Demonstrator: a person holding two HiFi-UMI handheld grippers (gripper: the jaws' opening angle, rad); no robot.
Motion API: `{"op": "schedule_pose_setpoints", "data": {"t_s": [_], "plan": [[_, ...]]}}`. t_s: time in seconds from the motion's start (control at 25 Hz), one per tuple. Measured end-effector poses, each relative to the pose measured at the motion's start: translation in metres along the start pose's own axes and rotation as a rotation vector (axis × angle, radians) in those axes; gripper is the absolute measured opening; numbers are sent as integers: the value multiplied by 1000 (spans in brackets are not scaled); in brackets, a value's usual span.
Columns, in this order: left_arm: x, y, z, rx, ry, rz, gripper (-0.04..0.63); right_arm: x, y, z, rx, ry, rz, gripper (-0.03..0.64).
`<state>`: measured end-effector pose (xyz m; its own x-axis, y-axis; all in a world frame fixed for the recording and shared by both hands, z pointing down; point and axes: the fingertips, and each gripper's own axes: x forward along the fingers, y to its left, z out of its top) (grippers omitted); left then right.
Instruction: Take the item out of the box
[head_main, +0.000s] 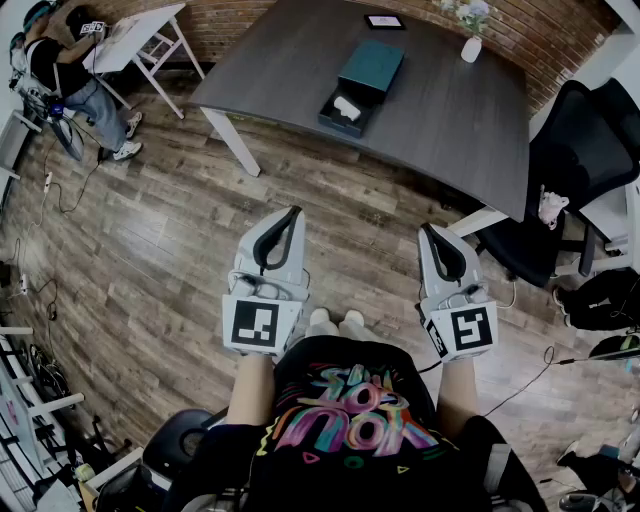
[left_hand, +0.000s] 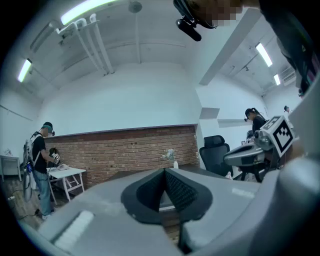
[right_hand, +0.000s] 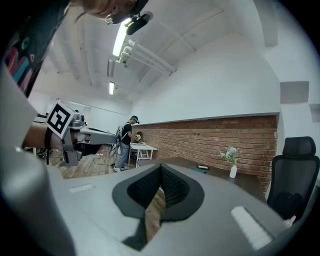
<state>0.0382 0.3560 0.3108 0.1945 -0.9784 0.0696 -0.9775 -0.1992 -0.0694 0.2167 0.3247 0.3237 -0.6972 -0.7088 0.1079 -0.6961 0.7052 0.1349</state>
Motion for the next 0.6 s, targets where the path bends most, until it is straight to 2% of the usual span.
{"op": "schedule_pose_setpoints", "data": {"t_s": [0.36,0.6], "plan": [[0,-9,4,17,-7,33,0,-11,-13,-3,-5,-13,8,0],[-6,-17,-3,23,0,62,0,-17,-20,-19,37,-12,20,0]]}}
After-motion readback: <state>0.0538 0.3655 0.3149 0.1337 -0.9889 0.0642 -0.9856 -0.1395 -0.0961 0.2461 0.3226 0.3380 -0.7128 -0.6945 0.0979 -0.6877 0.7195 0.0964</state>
